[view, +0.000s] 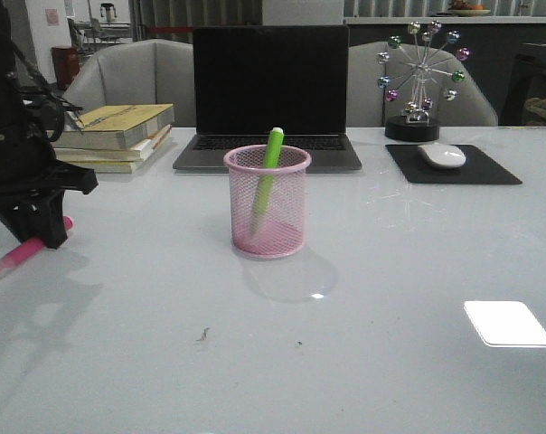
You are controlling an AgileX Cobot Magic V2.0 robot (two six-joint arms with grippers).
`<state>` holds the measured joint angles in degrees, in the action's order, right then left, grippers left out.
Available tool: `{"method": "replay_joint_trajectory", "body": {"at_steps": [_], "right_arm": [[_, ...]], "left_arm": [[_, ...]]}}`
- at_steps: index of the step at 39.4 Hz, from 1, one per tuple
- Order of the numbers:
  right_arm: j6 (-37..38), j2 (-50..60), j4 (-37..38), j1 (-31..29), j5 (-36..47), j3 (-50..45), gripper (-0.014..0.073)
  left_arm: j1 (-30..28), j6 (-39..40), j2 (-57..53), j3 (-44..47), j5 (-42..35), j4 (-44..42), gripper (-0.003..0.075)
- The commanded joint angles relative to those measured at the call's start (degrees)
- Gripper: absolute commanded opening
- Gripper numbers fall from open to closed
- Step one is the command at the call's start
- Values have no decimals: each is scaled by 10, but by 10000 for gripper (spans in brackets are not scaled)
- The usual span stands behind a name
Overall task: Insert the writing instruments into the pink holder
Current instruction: 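Lower the left gripper onto the pink marker and close on it, then lift the pink marker upright and carry it over the pink holder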
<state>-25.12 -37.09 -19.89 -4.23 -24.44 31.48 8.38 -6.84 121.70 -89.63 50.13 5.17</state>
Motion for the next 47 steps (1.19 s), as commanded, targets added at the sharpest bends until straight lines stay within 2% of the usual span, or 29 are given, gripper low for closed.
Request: {"method": "replay_joint_trajectory", "body": {"at_steps": [1,12,23,35,47], "right_arm": [[-6,2,-2,-3,43,16,388],[-6,2,-2,-3,43,16,388],[-6,2,-2,-3,43,16,388],[-6,2,-2,-3,43,16,388],[-6,2,-2,-3,43,16,388]], "left_arm": [[4,2,-25,-17,2,10,94],[29,1,-48,-103,-23,23,94],[83,1,-79,-214,-110,28,94],[151,1,-105,-225,-250,69,94],[227,1,-104,-222,-394,72,94]]}}
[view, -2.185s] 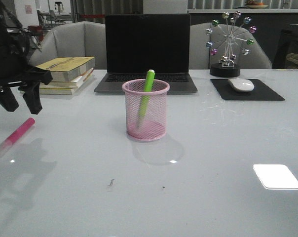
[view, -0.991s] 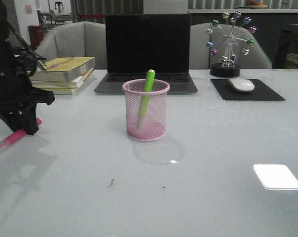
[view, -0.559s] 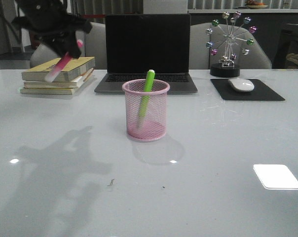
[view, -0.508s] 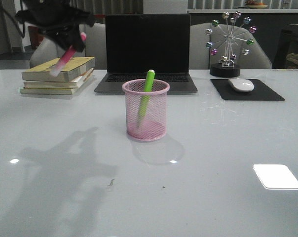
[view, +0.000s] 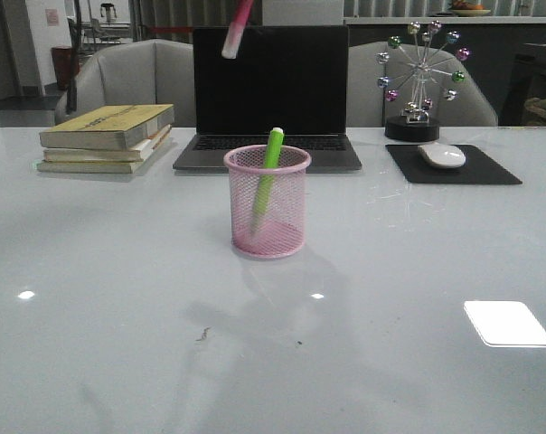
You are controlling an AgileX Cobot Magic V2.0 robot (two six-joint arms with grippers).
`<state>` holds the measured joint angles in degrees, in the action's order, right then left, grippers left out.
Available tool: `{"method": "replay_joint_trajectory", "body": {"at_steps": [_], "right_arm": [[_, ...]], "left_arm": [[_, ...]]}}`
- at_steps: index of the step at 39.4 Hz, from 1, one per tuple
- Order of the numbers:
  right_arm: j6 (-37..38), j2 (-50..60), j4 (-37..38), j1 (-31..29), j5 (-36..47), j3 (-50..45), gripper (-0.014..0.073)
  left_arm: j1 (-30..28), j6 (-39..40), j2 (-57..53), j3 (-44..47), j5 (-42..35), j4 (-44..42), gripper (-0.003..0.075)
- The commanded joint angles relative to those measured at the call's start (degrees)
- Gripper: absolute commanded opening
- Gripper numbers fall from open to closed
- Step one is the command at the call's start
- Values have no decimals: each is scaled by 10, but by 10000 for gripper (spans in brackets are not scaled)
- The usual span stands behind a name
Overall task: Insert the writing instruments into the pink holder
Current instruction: 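Lift the pink marker upright and carry it over the pink holder, then lower the pink marker into the holder and open the left gripper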
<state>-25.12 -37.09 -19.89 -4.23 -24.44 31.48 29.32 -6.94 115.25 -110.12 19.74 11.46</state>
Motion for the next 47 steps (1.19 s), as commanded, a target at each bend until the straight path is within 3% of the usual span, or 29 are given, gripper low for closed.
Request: {"method": "replay_joint_trajectory", "body": {"at_steps": [1,23,35,47], "right_arm": [[-6,2,-2,-3,43,16,388],[-6,2,-2,-3,43,16,388],[-6,2,-2,-3,43,16,388],[-6,2,-2,-3,43,16,388]], "left_arm": [[21,2,-40,-16,-98,9,94],[82,2,-37,183,-358,46,102],[101,7,-47,221,-379,47,101],[101,7,-94,320,-460,48,101]]}}
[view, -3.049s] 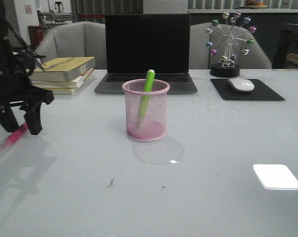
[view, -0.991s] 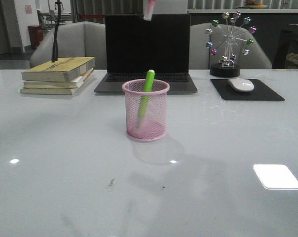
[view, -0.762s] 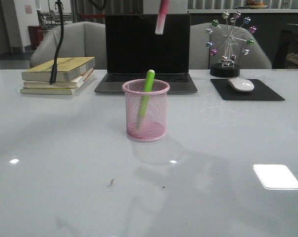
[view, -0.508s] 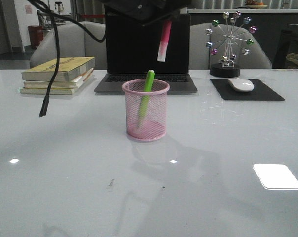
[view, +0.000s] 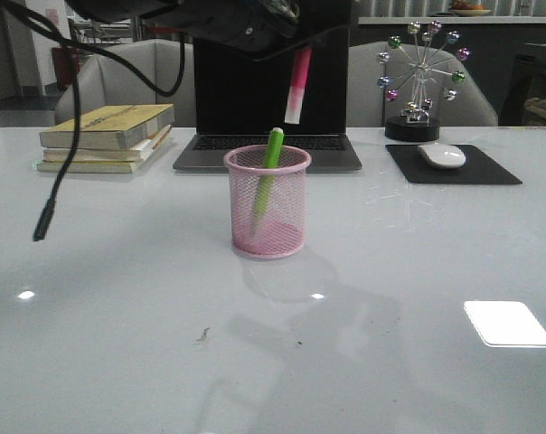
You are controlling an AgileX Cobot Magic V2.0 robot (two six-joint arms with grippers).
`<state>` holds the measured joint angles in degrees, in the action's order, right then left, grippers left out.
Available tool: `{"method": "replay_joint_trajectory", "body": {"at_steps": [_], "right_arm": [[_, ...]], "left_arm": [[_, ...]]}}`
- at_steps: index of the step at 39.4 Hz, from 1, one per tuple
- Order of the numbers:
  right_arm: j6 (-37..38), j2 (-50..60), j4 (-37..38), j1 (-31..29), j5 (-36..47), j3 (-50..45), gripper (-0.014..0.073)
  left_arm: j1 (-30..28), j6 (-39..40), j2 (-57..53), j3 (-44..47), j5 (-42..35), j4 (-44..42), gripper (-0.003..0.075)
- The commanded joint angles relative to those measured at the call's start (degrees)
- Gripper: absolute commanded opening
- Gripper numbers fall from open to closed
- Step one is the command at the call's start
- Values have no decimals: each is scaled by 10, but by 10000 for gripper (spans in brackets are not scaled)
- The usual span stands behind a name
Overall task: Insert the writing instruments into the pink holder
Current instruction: 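Lower the pink marker into the holder and open the left gripper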
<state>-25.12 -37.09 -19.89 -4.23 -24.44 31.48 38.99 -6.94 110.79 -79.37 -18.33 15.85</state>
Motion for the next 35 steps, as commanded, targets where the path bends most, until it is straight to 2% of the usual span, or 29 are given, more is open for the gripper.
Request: {"method": "replay_joint_trajectory", "body": {"at_steps": [1,6,31,35], "right_arm": [[-6,2,-2,-3,43,16,388],[-6,2,-2,-3,43,16,388],[-6,2,-2,-3,43,16,388],[-6,2,-2,-3,43,16,388]], "left_arm": [[4,7,-50,22,-90,4,101],[4,7,-50,45,-135,4,101],[4,5,-48,78,-135,4,103],[4,5,-48,85,-135,4,125]]}}
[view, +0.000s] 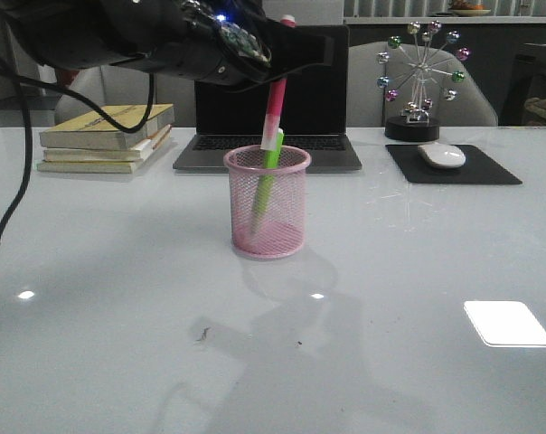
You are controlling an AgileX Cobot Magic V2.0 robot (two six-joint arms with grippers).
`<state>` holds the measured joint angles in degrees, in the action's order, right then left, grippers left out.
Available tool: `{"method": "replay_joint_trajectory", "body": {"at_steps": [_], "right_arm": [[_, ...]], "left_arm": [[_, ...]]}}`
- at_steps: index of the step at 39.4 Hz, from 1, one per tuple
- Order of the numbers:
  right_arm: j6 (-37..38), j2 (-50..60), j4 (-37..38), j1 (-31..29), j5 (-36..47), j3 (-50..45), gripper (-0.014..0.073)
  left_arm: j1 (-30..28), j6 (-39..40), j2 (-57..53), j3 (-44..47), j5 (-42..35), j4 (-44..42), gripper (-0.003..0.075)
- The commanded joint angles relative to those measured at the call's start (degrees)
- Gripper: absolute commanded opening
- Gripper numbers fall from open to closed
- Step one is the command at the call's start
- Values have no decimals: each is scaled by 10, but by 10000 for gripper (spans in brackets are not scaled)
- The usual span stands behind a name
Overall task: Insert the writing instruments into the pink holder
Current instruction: 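Lower the pink marker into the holder and open the left gripper, then raise the left gripper away from the holder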
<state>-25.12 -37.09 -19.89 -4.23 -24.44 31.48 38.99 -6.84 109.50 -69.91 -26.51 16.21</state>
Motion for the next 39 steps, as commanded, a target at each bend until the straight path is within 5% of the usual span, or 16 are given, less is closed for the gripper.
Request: {"method": "replay_joint_trajectory", "body": {"at_steps": [1,10,25,39], "right_arm": [[-6,2,-2,-3,43,16,388],[-6,2,-2,-3,43,16,388],[-6,2,-2,-3,43,16,388],[-6,2,-2,-3,43,16,388]], "left_arm": [[4,4,-36,-7,-53,0,146],[4,5,-8,-5,-60,0,393],[2,-1,-20,-5,-89,0,396],[-65,-71,-158,-5,47,-1,396]]}}
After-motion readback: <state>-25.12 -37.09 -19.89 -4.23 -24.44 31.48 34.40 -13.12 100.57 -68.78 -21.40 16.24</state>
